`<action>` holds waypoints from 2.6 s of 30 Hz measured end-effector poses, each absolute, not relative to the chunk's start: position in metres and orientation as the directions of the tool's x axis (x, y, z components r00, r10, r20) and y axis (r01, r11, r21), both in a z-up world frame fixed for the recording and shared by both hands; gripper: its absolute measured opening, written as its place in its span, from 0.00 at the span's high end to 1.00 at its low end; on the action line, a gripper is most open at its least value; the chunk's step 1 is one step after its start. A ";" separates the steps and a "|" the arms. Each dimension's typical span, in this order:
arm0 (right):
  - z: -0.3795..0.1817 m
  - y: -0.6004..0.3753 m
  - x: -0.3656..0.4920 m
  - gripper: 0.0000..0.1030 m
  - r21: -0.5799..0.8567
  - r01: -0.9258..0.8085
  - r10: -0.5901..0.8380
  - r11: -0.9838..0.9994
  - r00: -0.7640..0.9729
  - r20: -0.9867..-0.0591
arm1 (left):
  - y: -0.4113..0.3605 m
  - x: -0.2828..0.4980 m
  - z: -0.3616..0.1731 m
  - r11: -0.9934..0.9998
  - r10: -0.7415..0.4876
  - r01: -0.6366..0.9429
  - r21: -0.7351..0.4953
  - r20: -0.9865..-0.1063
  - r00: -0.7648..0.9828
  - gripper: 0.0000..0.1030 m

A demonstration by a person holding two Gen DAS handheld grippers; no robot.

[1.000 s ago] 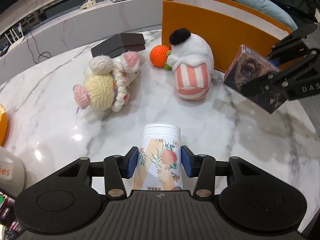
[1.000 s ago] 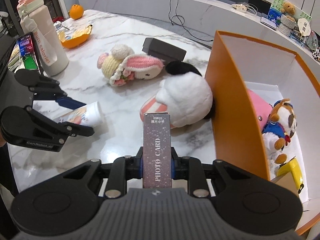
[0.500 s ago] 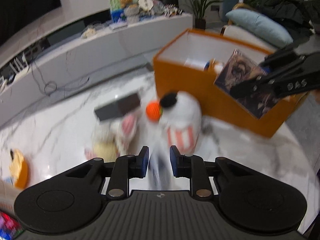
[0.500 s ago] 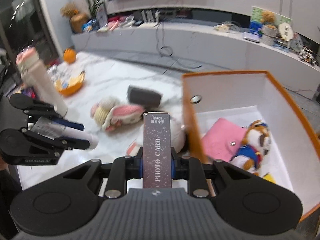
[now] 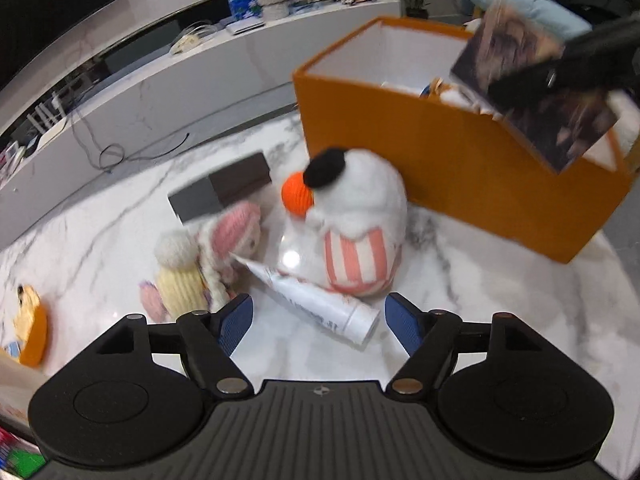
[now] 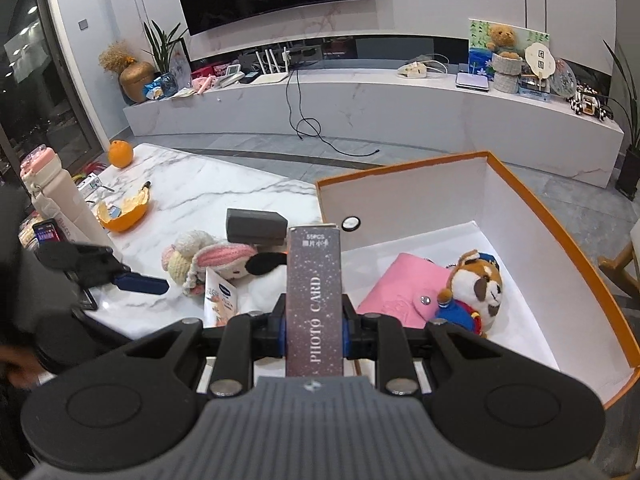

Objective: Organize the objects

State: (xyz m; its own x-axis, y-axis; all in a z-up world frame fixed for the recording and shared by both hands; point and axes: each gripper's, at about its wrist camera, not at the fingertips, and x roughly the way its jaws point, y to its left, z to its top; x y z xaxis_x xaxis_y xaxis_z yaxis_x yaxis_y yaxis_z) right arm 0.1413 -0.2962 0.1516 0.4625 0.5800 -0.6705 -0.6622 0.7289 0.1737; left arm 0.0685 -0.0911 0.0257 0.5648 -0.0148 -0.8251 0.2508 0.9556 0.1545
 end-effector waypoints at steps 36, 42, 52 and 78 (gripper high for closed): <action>0.150 -0.293 0.137 0.91 0.154 -0.669 0.568 0.727 0.460 -0.682 | -0.073 0.059 -0.026 0.999 -0.003 0.037 0.021 -0.835 0.550 0.44; 0.139 -0.288 0.137 0.86 0.149 -0.673 0.540 0.725 0.420 -0.730 | -0.071 0.053 -0.025 1.000 -0.001 0.024 0.014 -0.837 0.548 0.44; 0.091 -0.239 0.108 0.35 0.080 -0.817 0.498 0.571 0.267 -0.825 | -0.061 0.055 -0.028 1.000 -0.011 0.027 0.005 -0.838 0.545 0.44; 0.042 -0.209 0.116 0.40 0.030 -0.760 0.352 0.649 0.265 -0.898 | -0.054 0.045 -0.028 1.000 -0.002 0.026 0.014 -0.835 0.550 0.43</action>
